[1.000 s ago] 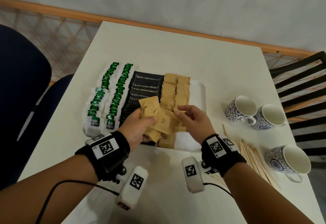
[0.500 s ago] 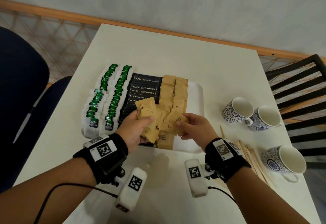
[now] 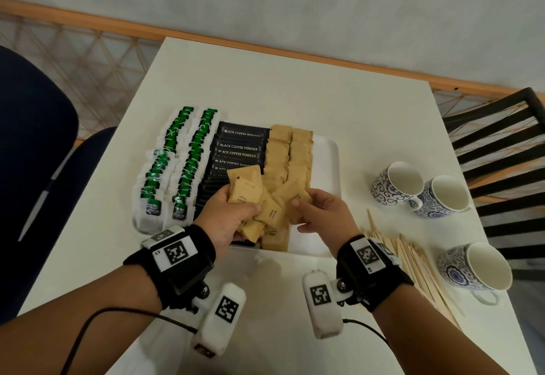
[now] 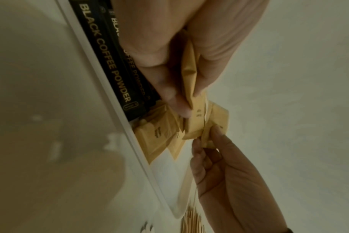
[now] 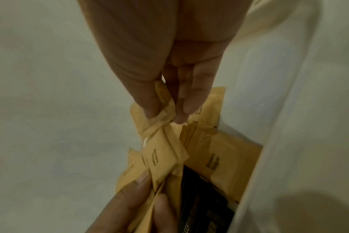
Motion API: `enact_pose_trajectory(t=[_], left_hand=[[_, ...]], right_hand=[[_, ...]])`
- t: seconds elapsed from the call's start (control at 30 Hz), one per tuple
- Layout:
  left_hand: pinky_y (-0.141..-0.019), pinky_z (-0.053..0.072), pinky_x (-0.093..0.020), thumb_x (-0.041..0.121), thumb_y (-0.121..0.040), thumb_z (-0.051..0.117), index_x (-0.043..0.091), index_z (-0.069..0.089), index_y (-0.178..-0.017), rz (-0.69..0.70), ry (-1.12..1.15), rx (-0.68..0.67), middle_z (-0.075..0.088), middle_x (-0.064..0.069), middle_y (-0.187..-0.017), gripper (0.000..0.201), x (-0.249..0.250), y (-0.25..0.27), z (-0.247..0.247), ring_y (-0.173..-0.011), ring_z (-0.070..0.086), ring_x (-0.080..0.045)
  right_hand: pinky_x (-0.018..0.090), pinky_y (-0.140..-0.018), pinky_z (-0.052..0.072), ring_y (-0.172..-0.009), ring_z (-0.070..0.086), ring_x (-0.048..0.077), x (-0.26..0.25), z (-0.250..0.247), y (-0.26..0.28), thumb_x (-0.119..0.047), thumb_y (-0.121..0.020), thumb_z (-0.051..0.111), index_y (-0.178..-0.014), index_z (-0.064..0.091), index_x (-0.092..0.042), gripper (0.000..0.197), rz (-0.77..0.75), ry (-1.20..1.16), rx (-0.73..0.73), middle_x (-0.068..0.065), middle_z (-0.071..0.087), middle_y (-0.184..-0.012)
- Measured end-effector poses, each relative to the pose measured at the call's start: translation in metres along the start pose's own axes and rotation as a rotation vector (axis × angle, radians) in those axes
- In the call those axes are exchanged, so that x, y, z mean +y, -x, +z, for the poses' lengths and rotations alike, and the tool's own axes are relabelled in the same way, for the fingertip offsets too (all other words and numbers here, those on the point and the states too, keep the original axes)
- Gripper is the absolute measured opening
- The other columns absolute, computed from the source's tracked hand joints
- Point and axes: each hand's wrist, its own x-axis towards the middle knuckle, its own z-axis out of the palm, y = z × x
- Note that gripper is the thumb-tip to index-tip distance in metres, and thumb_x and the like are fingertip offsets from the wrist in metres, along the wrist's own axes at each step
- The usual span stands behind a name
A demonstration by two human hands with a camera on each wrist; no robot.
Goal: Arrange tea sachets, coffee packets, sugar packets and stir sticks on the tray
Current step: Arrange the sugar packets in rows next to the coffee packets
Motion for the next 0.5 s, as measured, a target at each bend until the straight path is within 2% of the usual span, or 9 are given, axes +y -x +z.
enact_pose_trajectory(t=[0.1, 0.17, 0.23, 0.3, 0.33, 0.4, 0.47, 0.5], left_hand=[[-0.066, 0.059, -0.045, -0.004, -0.084, 0.065, 0.020, 0.055, -0.104, 0.004, 0.006, 0.006, 0.067, -0.009, -0.096, 0.033, -0.001, 0.000, 0.000, -0.067, 0.069, -0.023], [-0.061, 0.060, -0.042, -0.004, -0.084, 0.064, 0.020, 0.055, -0.105, 0.009, 0.013, 0.012, 0.067, -0.010, -0.100, 0.033, -0.002, 0.001, 0.002, -0.072, 0.069, -0.023], [-0.062, 0.060, -0.042, -0.004, -0.084, 0.065, 0.019, 0.055, -0.108, 0.013, 0.019, 0.025, 0.067, -0.010, -0.101, 0.034, -0.003, 0.001, 0.005, -0.076, 0.069, -0.025], [-0.067, 0.059, -0.044, -0.002, -0.083, 0.067, 0.018, 0.056, -0.113, 0.024, 0.013, 0.028, 0.069, -0.011, -0.100, 0.038, -0.001, 0.002, 0.007, -0.079, 0.070, -0.026], [-0.069, 0.059, -0.045, -0.001, -0.081, 0.069, 0.018, 0.057, -0.114, 0.027, 0.005, 0.023, 0.070, -0.011, -0.100, 0.040, -0.001, 0.002, 0.008, -0.081, 0.070, -0.027], [-0.069, 0.058, -0.043, -0.001, -0.080, 0.070, 0.019, 0.059, -0.111, 0.032, -0.013, 0.018, 0.070, -0.011, -0.099, 0.039, 0.000, 0.002, 0.008, -0.082, 0.069, -0.028], [-0.068, 0.058, -0.044, -0.004, -0.081, 0.066, 0.023, 0.058, -0.104, 0.034, -0.035, 0.025, 0.068, -0.011, -0.098, 0.037, 0.000, 0.003, 0.007, -0.082, 0.067, -0.030], [-0.070, 0.058, -0.046, -0.005, -0.082, 0.065, 0.025, 0.058, -0.102, 0.036, -0.053, 0.026, 0.067, -0.011, -0.100, 0.037, -0.001, 0.003, 0.006, -0.084, 0.067, -0.031]], right_hand=[[0.026, -0.059, 0.054, -0.061, 0.064, 0.012, -0.004, -0.001, -0.002, -0.010, -0.087, 0.066, -0.102, 0.070, -0.019, 0.018, -0.102, -0.056, 0.145, -0.002, 0.071, -0.074], [0.022, -0.061, 0.054, -0.066, 0.066, 0.010, -0.005, 0.001, -0.002, -0.010, -0.087, 0.065, -0.104, 0.070, -0.028, 0.025, -0.177, -0.010, 0.185, -0.006, 0.073, -0.081], [0.019, -0.073, 0.054, -0.081, 0.066, 0.003, -0.003, 0.004, -0.001, -0.016, -0.088, 0.065, -0.107, 0.068, -0.034, 0.027, -0.267, 0.187, 0.131, -0.010, 0.071, -0.100], [0.017, -0.089, 0.049, -0.101, 0.059, -0.004, 0.001, 0.009, 0.003, -0.034, -0.086, 0.067, -0.114, 0.066, -0.037, 0.028, -0.309, 0.418, -0.010, -0.015, 0.061, -0.121], [0.017, -0.093, 0.045, -0.107, 0.056, -0.005, 0.004, 0.012, 0.005, -0.043, -0.084, 0.065, -0.116, 0.065, -0.038, 0.032, -0.303, 0.470, -0.054, -0.016, 0.057, -0.126], [0.016, -0.094, 0.044, -0.109, 0.056, -0.001, 0.004, 0.015, 0.005, -0.044, -0.084, 0.064, -0.111, 0.067, -0.038, 0.028, -0.271, 0.412, -0.066, -0.014, 0.062, -0.120], [0.018, -0.084, 0.050, -0.095, 0.063, 0.005, 0.002, 0.015, 0.004, -0.028, -0.084, 0.070, -0.104, 0.069, -0.038, 0.022, -0.228, 0.272, -0.050, -0.009, 0.070, -0.102], [0.020, -0.080, 0.052, -0.088, 0.064, 0.009, 0.001, 0.013, 0.002, -0.021, -0.082, 0.073, -0.104, 0.067, -0.038, 0.029, -0.219, 0.244, -0.051, -0.005, 0.069, -0.094]])
